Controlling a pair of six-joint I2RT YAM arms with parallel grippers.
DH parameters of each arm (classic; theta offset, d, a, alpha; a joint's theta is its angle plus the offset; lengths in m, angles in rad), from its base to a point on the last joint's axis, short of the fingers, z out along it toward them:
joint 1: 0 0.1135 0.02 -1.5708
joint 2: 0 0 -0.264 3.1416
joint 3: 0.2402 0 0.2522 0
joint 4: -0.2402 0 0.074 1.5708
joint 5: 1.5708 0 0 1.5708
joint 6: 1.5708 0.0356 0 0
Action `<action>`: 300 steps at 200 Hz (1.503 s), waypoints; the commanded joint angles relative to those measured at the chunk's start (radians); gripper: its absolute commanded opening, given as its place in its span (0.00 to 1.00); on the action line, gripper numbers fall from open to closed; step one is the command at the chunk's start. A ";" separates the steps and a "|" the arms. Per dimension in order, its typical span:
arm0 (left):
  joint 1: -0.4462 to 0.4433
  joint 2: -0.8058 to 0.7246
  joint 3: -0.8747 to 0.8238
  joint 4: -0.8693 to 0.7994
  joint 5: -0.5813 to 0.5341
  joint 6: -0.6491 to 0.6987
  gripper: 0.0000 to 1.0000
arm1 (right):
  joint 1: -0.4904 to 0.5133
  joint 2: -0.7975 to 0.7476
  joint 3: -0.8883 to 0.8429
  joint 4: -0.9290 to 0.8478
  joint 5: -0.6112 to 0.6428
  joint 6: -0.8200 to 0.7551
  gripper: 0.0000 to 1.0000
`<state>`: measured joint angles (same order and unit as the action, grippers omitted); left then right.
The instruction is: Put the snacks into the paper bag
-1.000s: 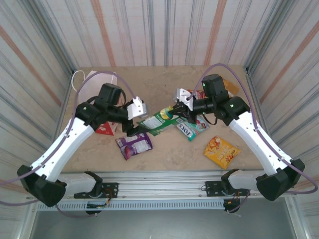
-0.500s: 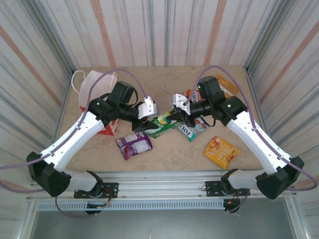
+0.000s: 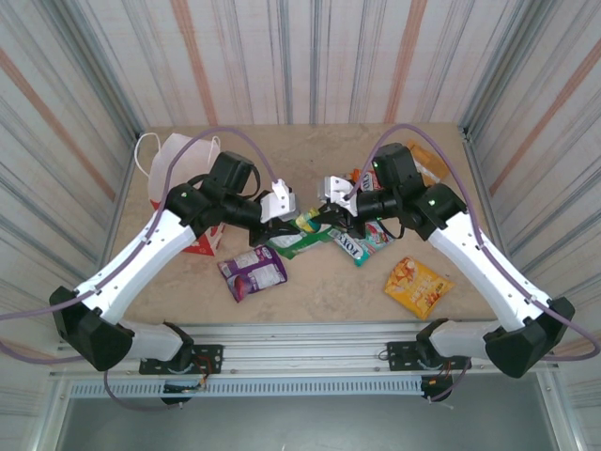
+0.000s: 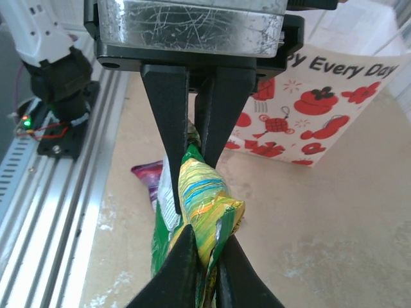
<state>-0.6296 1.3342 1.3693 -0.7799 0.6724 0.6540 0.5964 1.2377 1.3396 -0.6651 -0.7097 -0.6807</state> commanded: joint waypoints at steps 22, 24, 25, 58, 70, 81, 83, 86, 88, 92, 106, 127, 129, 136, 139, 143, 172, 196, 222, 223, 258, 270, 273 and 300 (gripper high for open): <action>-0.005 -0.049 0.064 0.052 -0.136 -0.067 0.04 | 0.002 -0.160 -0.170 0.309 0.134 0.212 0.45; -0.004 -0.051 0.066 0.056 -0.146 -0.072 0.03 | 0.001 -0.168 -0.185 0.329 0.147 0.229 0.46; -0.003 -0.052 0.068 0.059 -0.150 -0.074 0.03 | 0.001 -0.171 -0.190 0.339 0.153 0.237 0.46; 0.035 -0.063 0.133 0.126 -0.267 -0.135 0.02 | -0.014 -0.291 -0.377 0.573 0.288 0.426 0.56; 0.062 -0.062 0.160 0.154 -0.304 -0.156 0.02 | -0.011 -0.310 -0.420 0.605 0.303 0.474 0.55; 0.090 -0.062 0.177 0.194 -0.337 -0.178 0.01 | -0.003 -0.320 -0.452 0.617 0.302 0.504 0.53; 0.098 -0.064 0.179 0.202 -0.340 -0.183 0.01 | -0.001 -0.321 -0.456 0.617 0.301 0.507 0.53; 0.108 -0.063 0.183 0.213 -0.344 -0.188 0.01 | 0.004 -0.322 -0.463 0.617 0.303 0.512 0.52; 0.114 -0.063 0.185 0.223 -0.346 -0.193 0.01 | 0.007 -0.322 -0.467 0.618 0.305 0.514 0.52; 0.128 -0.063 0.191 0.241 -0.351 -0.204 0.01 | 0.013 -0.322 -0.473 0.617 0.310 0.520 0.52; 0.187 -0.065 0.208 0.307 -0.359 -0.248 0.01 | 0.037 -0.321 -0.495 0.617 0.333 0.535 0.51; 0.273 -0.064 0.229 0.406 -0.370 -0.305 0.02 | 0.076 -0.312 -0.518 0.624 0.363 0.546 0.51; 0.280 -0.064 0.229 0.414 -0.371 -0.307 0.01 | 0.078 -0.311 -0.521 0.625 0.365 0.547 0.51; 0.305 -0.065 0.234 0.444 -0.367 -0.311 0.02 | 0.089 -0.307 -0.525 0.629 0.370 0.549 0.50; 0.315 -0.066 0.235 0.457 -0.365 -0.311 0.02 | 0.091 -0.304 -0.526 0.630 0.371 0.551 0.50; 0.326 -0.066 0.237 0.472 -0.363 -0.309 0.03 | 0.096 -0.301 -0.528 0.635 0.374 0.553 0.50; 0.416 -0.065 0.235 0.586 -0.333 -0.350 0.03 | 0.114 -0.269 -0.536 0.665 0.380 0.580 0.49; 0.500 -0.070 0.217 0.670 -0.299 -0.447 0.03 | 0.134 -0.224 -0.536 0.689 0.378 0.590 0.49; 0.560 -0.096 0.165 0.720 -0.308 -0.506 0.03 | 0.154 -0.188 -0.528 0.705 0.380 0.603 0.49; 0.563 -0.098 0.163 0.720 -0.308 -0.506 0.03 | 0.154 -0.186 -0.527 0.706 0.380 0.603 0.49; 0.597 -0.159 0.088 0.657 -0.359 -0.488 0.04 | 0.167 -0.145 -0.521 0.728 0.380 0.643 0.49; 0.597 -0.177 0.070 0.598 -0.383 -0.466 0.04 | 0.172 -0.132 -0.512 0.725 0.385 0.663 0.49; 0.597 -0.182 0.064 0.583 -0.390 -0.461 0.05 | 0.172 -0.128 -0.512 0.724 0.387 0.667 0.49; 0.596 -0.232 -0.017 0.509 -0.454 -0.435 0.06 | 0.181 -0.105 -0.500 0.714 0.396 0.698 0.49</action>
<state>-0.0383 1.1610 1.4078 -0.2184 0.2897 0.1875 0.7658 1.1126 0.8112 0.0383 -0.3325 -0.0387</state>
